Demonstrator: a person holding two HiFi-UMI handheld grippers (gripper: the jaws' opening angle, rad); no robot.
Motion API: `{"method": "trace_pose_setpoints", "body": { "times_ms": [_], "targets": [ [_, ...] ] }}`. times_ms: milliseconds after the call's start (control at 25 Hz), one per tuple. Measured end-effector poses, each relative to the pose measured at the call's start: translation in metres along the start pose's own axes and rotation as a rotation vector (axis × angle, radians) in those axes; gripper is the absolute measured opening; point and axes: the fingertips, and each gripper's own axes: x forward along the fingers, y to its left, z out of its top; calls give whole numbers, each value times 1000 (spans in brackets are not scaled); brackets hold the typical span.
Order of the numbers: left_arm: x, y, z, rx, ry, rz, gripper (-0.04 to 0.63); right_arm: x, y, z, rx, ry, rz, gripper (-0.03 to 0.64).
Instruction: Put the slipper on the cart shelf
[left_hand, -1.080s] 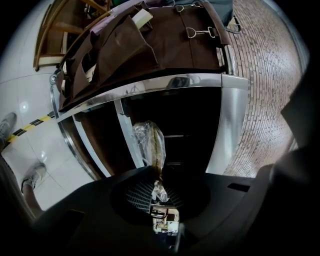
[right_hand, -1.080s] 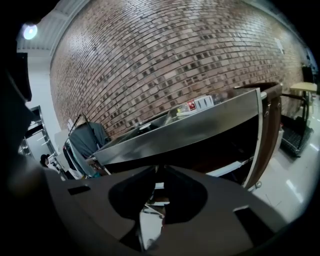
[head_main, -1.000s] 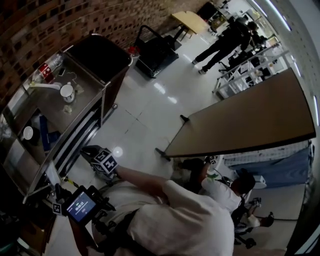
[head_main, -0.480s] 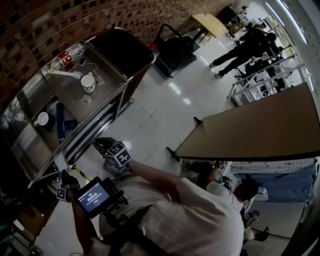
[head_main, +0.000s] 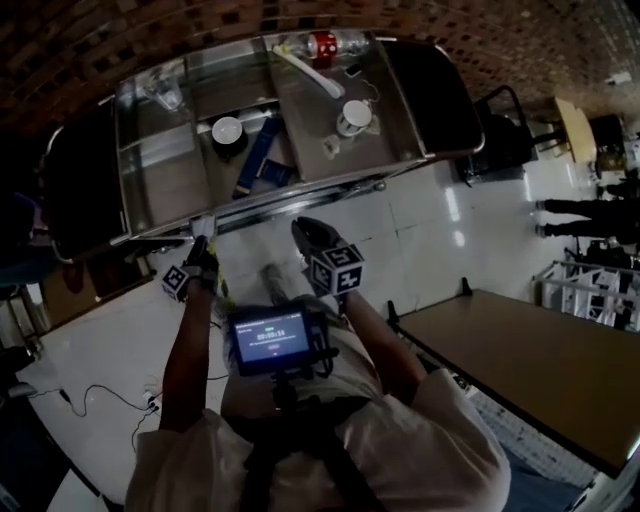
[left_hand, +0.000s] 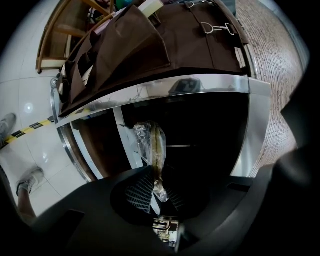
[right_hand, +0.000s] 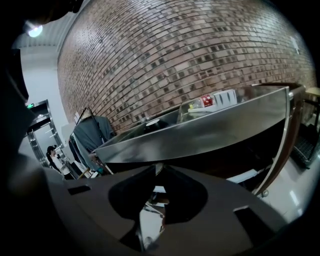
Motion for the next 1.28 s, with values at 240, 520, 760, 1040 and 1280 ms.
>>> {"method": "trace_pose_setpoints", "body": {
  "times_ms": [240, 520, 760, 1040, 1280],
  "targets": [
    [28, -1, 7, 2, -21, -11, 49, 11, -4, 4, -9, 7, 4, 64],
    [50, -3, 15, 15, -93, -51, 51, 8, -17, -3, 13, 39, -18, 64],
    [64, 3, 19, -8, -137, -46, 51, 7, -26, -14, 34, 60, -38, 64],
    [82, 3, 15, 21, -92, 4, 52, 6, -29, -22, 49, 61, -43, 64],
    [92, 5, 19, 38, -64, 14, 54, 6, -26, -32, 43, 65, -40, 64]
  ]
}}
